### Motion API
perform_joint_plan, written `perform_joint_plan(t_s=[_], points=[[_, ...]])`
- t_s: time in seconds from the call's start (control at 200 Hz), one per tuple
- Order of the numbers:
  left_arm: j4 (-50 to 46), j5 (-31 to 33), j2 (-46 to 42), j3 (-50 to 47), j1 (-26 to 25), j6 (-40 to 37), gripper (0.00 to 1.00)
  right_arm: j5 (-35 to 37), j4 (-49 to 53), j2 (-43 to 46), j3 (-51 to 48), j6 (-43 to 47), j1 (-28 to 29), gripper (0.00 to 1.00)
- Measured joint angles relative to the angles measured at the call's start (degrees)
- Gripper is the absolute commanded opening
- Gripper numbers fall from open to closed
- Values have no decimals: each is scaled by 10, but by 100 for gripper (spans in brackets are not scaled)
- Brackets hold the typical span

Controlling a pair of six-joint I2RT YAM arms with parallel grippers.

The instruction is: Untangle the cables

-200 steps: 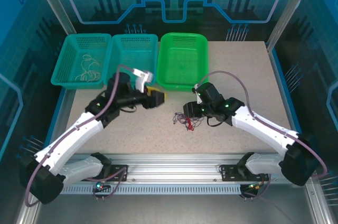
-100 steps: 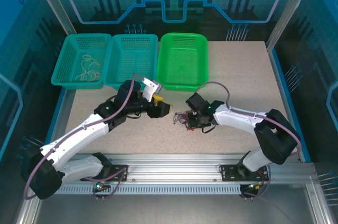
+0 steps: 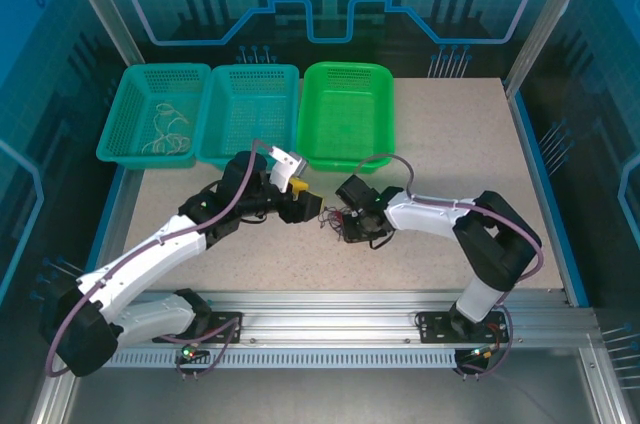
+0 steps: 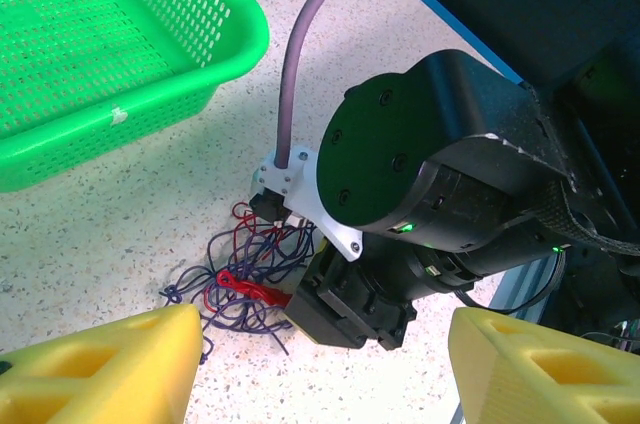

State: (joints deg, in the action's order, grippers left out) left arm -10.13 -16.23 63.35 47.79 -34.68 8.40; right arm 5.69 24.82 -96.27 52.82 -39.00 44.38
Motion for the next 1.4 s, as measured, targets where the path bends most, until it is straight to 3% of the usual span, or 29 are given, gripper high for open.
perform_joint_plan(t_s=[0.09,0.22,0.535,0.85,1.015,1.251,1.401], points=[[0,0,5,0,0,0,68,-1,-2,2,1,2,5,6],[-1,6,5,0,0,-3,68,-1,-4,20,-9,6,5,0],[-1,10,6,0,0,-11,68,4,16,151,-19,16,-2,0],[2,10,-7,-21,0,-18,68,-11,32,211,-18,18,-37,0],[21,10,-62,-38,0,-28,76,-20,50,240,18,32,-66,0],[60,28,-164,-50,0,-26,98,-37,20,179,185,61,-77,0],[28,70,-209,-45,0,-23,99,-54,-31,45,306,70,-76,0]])
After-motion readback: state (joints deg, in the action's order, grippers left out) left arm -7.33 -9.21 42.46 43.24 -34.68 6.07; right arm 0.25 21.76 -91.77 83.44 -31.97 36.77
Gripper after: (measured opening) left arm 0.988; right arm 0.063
